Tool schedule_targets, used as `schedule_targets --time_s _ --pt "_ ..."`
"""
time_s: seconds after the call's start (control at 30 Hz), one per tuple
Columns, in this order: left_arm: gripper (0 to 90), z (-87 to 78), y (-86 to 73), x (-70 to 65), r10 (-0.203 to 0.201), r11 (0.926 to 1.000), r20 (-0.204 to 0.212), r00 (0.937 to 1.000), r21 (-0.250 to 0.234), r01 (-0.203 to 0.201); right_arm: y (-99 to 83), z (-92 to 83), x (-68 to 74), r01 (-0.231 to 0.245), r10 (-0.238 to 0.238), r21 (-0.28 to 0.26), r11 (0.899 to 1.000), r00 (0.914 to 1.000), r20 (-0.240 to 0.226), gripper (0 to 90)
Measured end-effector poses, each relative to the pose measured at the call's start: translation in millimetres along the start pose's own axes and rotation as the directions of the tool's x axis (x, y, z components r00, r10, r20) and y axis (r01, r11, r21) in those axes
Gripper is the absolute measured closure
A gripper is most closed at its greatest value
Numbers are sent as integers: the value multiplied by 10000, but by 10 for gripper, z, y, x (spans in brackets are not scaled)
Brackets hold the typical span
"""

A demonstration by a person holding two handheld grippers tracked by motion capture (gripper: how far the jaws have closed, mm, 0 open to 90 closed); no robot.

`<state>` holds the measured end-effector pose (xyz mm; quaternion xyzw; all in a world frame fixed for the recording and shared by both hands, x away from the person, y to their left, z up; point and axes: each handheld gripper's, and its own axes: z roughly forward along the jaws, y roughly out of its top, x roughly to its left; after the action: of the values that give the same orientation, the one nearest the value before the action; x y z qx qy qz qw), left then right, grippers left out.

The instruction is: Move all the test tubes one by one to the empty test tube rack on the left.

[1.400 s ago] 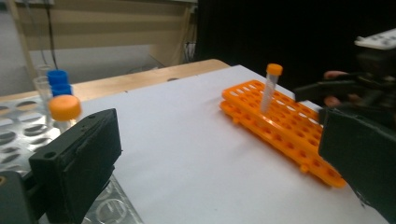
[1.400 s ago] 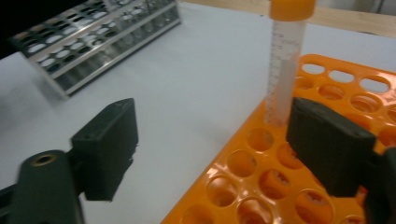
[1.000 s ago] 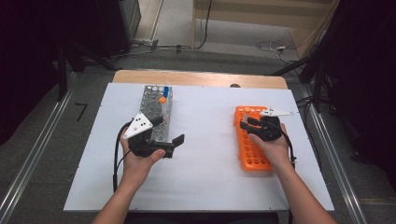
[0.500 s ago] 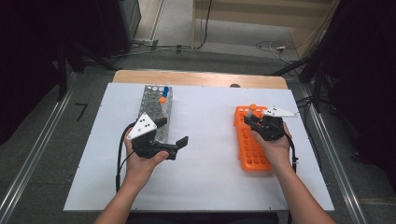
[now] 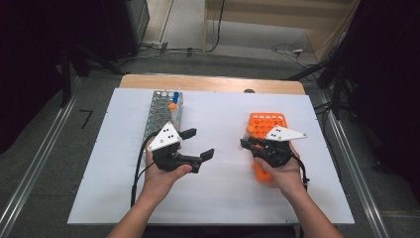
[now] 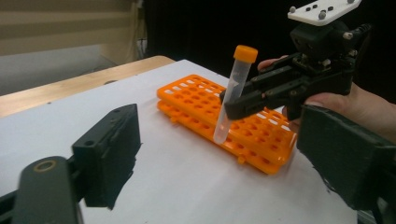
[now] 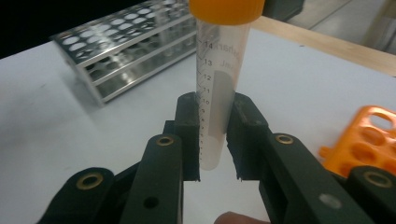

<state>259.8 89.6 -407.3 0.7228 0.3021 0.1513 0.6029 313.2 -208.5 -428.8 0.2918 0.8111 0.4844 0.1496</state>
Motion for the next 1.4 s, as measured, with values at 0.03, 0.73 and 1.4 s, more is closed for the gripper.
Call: schedule_targets --time_s 0.03,0.73,1.4 --pt "202 21 6 -17 81 10000 83 9999 29 -81 7 2 50 83 -83 14 10000 9999 -147 731" --pt "696 285 1 -242 1037 9934 1105 9884 366 -1084 56 129 661 1213 -1117 342 9920 9717 -2081 731" --pt "703 -70 169 325 585 9970 -1053 9927 -439 -634 -145 -315 245 405 -480 -483 9980 9850 -1656 122"
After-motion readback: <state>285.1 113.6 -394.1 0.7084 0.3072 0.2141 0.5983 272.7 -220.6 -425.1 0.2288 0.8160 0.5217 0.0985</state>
